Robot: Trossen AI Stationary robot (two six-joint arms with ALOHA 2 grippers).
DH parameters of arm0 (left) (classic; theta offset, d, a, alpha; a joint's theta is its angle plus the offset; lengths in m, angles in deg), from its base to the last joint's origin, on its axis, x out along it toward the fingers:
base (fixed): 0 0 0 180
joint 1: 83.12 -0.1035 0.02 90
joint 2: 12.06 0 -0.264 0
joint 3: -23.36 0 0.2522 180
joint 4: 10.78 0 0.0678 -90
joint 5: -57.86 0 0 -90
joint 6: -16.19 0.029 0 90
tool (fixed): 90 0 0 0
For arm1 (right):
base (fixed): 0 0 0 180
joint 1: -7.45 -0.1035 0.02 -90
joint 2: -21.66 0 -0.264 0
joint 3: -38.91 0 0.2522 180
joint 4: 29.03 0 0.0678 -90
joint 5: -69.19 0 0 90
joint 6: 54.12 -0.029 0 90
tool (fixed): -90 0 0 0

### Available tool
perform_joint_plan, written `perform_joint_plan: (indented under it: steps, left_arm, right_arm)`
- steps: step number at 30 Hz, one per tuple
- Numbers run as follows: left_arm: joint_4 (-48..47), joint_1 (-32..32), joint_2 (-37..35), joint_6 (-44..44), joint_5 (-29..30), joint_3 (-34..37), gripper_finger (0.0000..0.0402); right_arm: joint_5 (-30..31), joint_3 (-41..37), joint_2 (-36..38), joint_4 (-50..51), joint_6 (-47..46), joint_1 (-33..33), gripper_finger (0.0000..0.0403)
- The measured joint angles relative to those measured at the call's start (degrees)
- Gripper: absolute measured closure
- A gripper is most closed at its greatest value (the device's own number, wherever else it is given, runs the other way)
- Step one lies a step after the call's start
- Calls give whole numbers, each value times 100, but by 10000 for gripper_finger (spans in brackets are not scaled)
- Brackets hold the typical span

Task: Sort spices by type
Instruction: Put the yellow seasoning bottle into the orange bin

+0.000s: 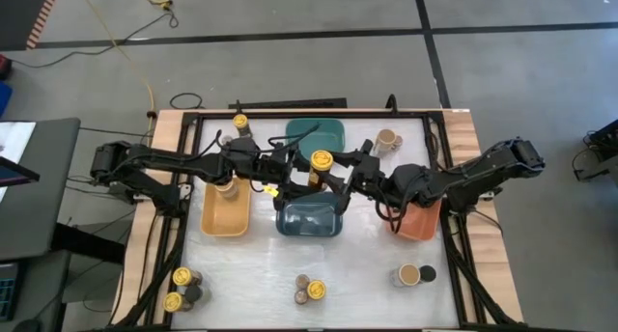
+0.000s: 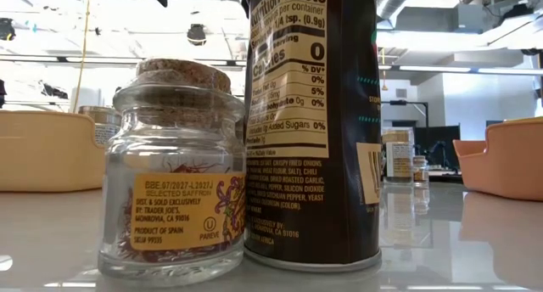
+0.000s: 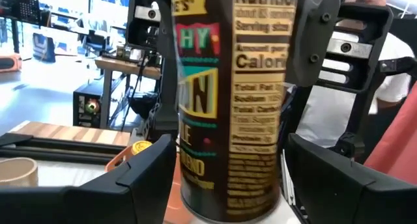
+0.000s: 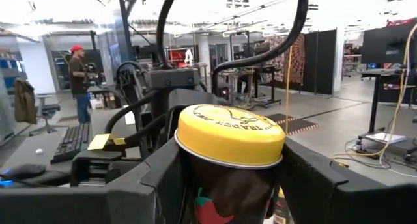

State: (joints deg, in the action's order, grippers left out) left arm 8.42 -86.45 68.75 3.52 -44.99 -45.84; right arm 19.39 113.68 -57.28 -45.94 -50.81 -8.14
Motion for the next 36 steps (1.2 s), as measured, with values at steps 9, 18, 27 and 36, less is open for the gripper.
perform_joint_plan:
  steps: [9,18,27,36]
  left_arm:
    - [-151,0,0,1,69,0,137]
    - [-216,0,-7,22,63,0,192]
    - [-226,0,-7,38,69,0,192]
    - [-231,0,-7,49,87,0,192]
  right_arm:
    - [0,0,0,-3,19,0,174]
    - [0,0,0,22,46,-2,174]
    - [0,0,0,27,37,0,163]
    - [2,0,0,22,0,0,145]
